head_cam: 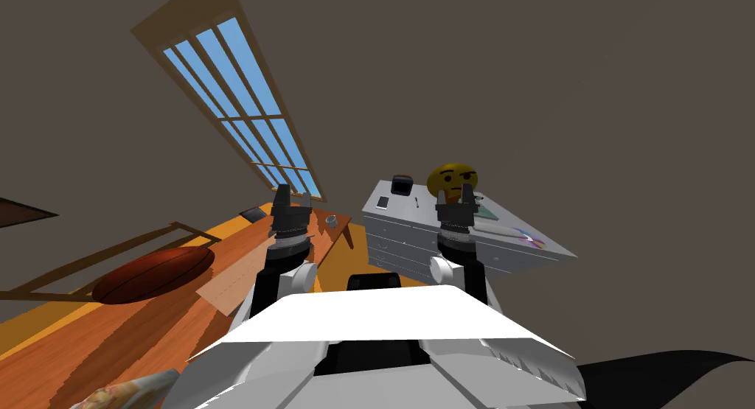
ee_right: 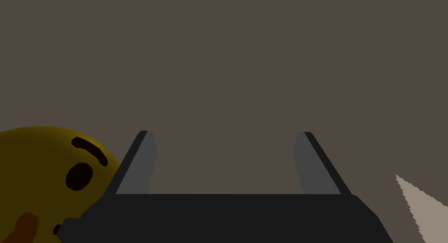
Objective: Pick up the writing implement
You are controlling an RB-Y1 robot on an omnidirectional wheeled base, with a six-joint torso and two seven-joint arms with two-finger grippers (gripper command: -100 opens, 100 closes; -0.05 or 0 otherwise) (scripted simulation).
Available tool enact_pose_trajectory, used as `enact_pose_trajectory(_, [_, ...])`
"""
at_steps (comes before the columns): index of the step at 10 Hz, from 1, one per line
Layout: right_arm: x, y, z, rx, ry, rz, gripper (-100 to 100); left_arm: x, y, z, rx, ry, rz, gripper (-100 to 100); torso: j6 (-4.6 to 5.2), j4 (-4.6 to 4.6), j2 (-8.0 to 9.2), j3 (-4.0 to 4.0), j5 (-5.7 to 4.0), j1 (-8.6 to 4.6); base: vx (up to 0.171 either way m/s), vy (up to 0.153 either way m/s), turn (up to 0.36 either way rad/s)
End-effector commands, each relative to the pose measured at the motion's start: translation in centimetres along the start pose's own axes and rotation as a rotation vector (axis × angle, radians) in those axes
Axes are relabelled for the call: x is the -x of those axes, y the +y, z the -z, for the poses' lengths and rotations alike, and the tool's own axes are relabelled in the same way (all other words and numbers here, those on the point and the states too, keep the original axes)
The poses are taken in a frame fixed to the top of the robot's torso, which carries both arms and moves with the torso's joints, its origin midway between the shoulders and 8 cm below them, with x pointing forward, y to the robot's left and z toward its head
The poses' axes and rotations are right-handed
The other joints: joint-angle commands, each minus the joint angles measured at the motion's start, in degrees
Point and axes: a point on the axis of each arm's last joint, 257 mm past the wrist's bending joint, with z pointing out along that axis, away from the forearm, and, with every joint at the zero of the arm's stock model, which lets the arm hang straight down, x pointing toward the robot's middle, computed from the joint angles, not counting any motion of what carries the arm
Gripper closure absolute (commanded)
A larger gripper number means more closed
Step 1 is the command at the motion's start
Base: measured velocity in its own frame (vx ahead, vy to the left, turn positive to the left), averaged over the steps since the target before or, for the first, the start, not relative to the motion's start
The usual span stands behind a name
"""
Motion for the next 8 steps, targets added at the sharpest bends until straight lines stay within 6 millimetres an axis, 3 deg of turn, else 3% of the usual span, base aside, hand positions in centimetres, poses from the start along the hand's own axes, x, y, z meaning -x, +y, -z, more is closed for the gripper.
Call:
enact_pose_trajectory(1, [-0.1,-0.8,0.6,-0.026,0.027,0.008,-100,0.0,0.0,0.0,0.0,0.0,0.0,0,0.0,0.0,0.0,0.0,0.0,0.0,-0.022,-0.007,-0.034])
enact_pose_trajectory(4, [0.3,-3.8,3.1,-0.12,0.075,0.019,-100,0.0,0.0,0.0,0.0,0.0,0.0,0,0.01,0.05,0.26,0.15,-0.02,-0.05,-0.069,-0.01,-0.032])
enact_pose_trajectory(7, [1.9,-7.6,7.4,-0.255,0.103,0.024,-100,0.0,0.0,0.0,0.0,0.0,0.0,0,0.01,0.07,0.33,0.19,-0.05,-0.21,-0.083,-0.037,0.006])
enact_pose_trajectory(8, [2.0,-7.7,7.6,-0.262,0.101,0.026,-100,0.0,0.0,0.0,0.0,0.0,0.0,0,0.0,0.08,0.36,0.21,-0.05,-0.16,-0.068,-0.011,0.012])
